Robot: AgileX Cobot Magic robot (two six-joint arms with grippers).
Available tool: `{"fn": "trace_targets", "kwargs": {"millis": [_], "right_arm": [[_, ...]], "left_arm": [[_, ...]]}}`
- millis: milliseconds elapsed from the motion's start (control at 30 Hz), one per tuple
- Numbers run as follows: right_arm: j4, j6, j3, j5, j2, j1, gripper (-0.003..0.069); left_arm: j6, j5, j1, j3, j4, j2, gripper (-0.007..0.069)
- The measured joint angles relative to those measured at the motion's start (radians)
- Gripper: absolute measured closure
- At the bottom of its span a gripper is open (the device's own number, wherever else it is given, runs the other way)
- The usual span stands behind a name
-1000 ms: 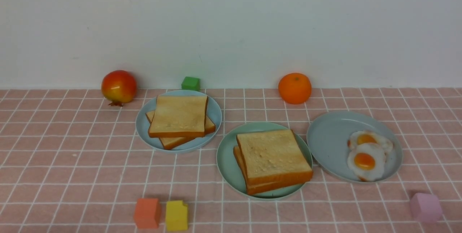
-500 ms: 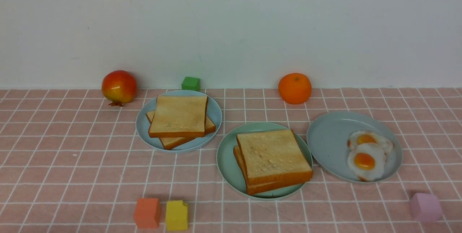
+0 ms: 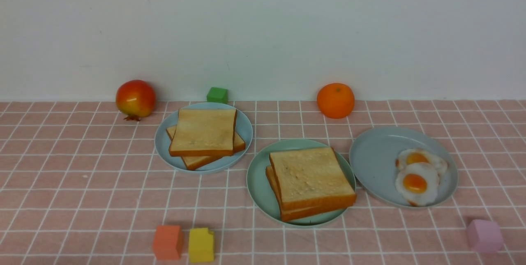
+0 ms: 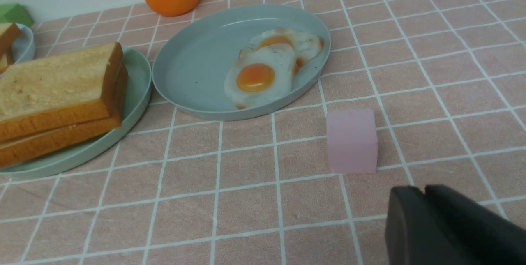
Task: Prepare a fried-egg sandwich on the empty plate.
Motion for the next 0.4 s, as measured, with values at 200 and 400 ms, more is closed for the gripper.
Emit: {"fn": "trace_targets", "kwargs": {"millis": [200,400], "right_arm": [[0.0,0.0,0.0,0.0,0.0,0.0,0.0569],[0.0,0.0,0.0,0.0,0.0,0.0,0.0563]], "left_arm": [[0.0,0.0,0.0,0.0,0.0,0.0,0.0612],[0.0,0.001,0.0,0.0,0.0,0.0,0.0612]]}}
